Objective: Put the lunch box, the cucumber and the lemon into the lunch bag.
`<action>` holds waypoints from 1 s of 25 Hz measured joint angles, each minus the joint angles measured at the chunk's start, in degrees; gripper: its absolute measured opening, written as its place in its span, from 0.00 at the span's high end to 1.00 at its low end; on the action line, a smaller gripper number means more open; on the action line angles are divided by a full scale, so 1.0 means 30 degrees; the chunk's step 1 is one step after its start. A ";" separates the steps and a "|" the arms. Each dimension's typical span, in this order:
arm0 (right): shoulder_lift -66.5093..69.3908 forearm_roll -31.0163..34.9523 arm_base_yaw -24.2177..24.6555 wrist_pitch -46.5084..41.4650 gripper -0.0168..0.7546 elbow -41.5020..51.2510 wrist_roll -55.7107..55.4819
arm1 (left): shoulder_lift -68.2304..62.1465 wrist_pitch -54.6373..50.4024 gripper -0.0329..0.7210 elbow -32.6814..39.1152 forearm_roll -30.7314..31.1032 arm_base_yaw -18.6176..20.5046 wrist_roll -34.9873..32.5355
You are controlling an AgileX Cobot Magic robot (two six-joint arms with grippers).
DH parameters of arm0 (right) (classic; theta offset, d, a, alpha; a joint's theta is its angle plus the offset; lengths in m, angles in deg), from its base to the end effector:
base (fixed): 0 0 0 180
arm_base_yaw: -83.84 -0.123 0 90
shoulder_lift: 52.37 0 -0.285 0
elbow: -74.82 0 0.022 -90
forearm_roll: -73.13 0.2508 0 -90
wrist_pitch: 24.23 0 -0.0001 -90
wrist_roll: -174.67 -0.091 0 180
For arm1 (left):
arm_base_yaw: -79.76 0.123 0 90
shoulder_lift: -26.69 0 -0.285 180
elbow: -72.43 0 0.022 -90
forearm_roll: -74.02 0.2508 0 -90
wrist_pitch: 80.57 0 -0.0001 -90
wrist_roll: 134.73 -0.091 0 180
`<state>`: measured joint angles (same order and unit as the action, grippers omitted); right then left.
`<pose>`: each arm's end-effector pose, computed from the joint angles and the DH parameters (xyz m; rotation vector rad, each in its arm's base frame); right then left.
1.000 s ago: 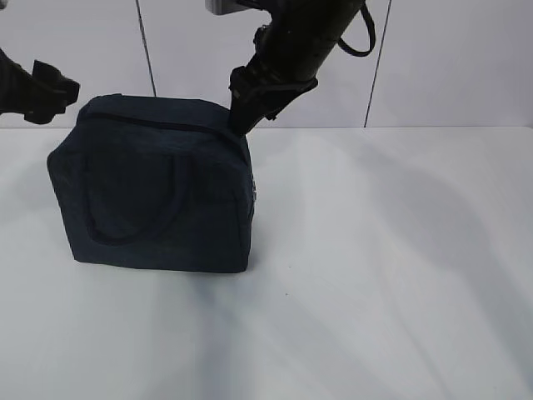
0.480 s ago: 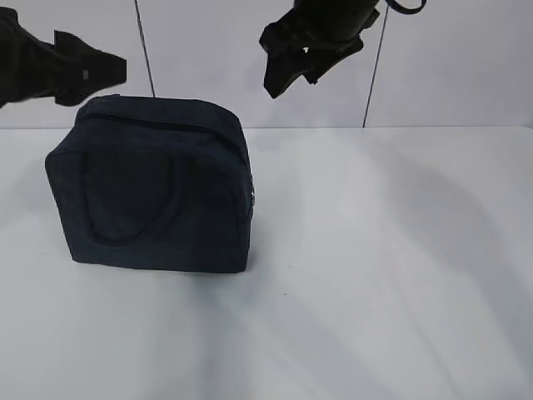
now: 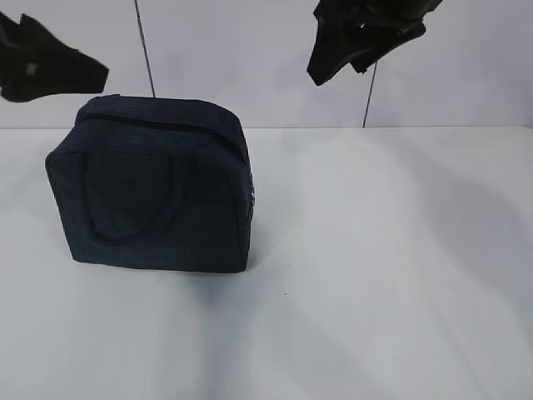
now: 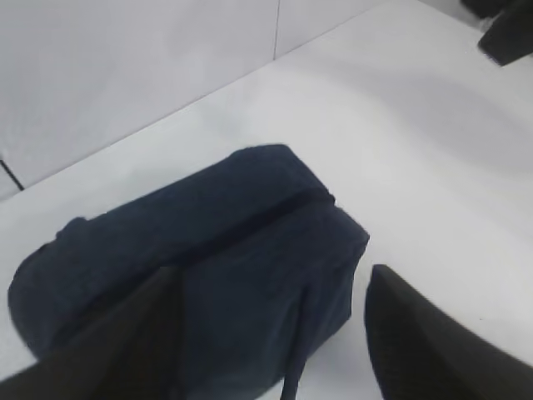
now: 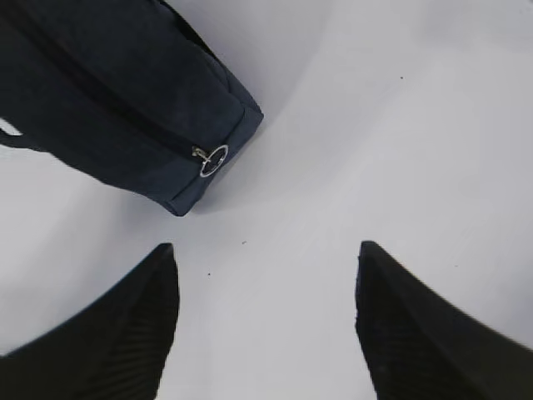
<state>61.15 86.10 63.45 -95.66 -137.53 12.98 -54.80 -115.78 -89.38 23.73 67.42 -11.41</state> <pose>0.3678 0.1574 0.3659 -0.8536 2.5103 0.3208 0.2613 -0.0986 0.3388 0.7070 2.0143 -0.4974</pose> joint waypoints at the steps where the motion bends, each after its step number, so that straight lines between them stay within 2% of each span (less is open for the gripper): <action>1: -0.0455 0.0016 0.0000 0.0000 0.32 0.0369 0.0002 | 0.0326 -0.0454 0.30 -0.0031 0.1152 0.0151 0.1046; 4: -0.1881 0.0049 0.0074 0.0045 0.32 0.1860 0.0133 | 0.1209 -0.1367 0.30 -0.0031 0.3744 0.0788 0.3722; 6: -0.2972 0.0063 0.0074 0.0683 0.32 0.3219 0.0249 | 0.1876 -0.1542 0.30 -0.0031 0.4298 0.1170 0.4506; 12: -0.6596 0.0063 0.0120 0.2764 0.32 0.7980 0.0335 | 0.3610 -0.3868 0.30 0.0122 0.4670 0.2265 0.6370; 17: -0.9146 0.0149 0.0120 0.4226 0.32 1.0872 0.0335 | 0.6300 -0.3692 0.30 0.2014 0.3864 0.3498 0.6669; 25: -1.2765 0.0922 0.0120 0.6553 0.32 1.5538 0.0896 | 1.0351 -0.3996 0.30 0.4629 0.3704 0.3668 0.7203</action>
<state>22.86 88.87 63.81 -76.00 -90.92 15.67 -23.75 -127.76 -75.50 34.85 78.43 10.19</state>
